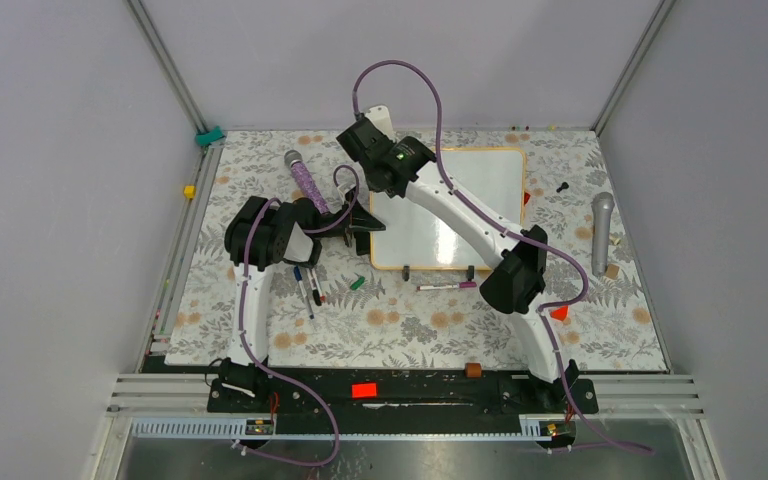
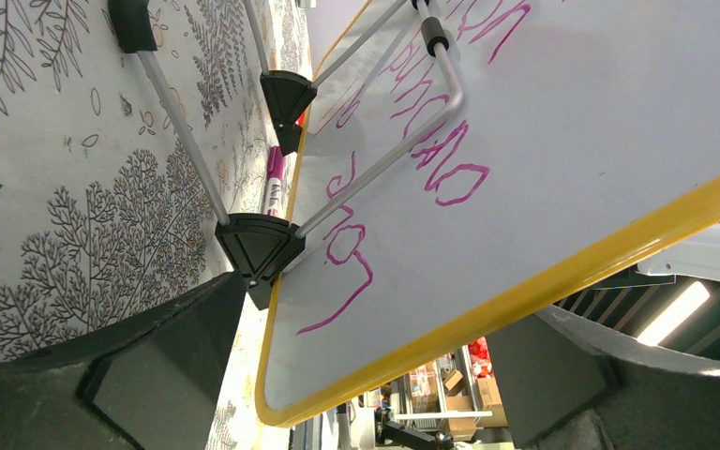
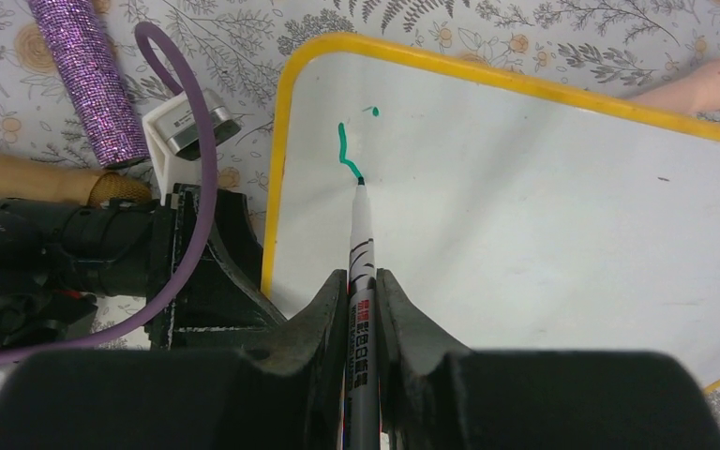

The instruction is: Write a sentence on the whiteboard

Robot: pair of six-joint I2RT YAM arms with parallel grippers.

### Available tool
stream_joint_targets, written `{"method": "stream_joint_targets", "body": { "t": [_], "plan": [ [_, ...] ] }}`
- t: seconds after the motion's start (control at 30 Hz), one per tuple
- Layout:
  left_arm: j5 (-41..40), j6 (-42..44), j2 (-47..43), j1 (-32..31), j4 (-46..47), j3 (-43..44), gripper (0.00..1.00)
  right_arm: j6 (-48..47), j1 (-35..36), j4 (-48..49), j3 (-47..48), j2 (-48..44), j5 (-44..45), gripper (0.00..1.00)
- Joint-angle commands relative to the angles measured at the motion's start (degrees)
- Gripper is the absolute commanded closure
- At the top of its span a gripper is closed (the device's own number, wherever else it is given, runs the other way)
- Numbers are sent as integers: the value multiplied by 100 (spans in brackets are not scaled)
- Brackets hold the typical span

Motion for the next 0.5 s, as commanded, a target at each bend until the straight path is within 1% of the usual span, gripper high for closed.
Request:
{"method": "stream_joint_targets", "body": {
  "t": [0.0,0.23,0.37,0.47],
  "plan": [
    [-118,702,423,-10,-332,-192,1,17,-44,-198,-136,-313,336,100],
    [-115,706,421,-15,-329,-192,1,16,-49,-331,-172,-356,246,100],
    [-126,712,425,-15,-326,-192,1,20,-44,-303,-186,-414,-48,100],
    [-114,719,423,-15,-327,-192,1,-52,-44,-81,-273,-576,-394,100]
  ]
}}
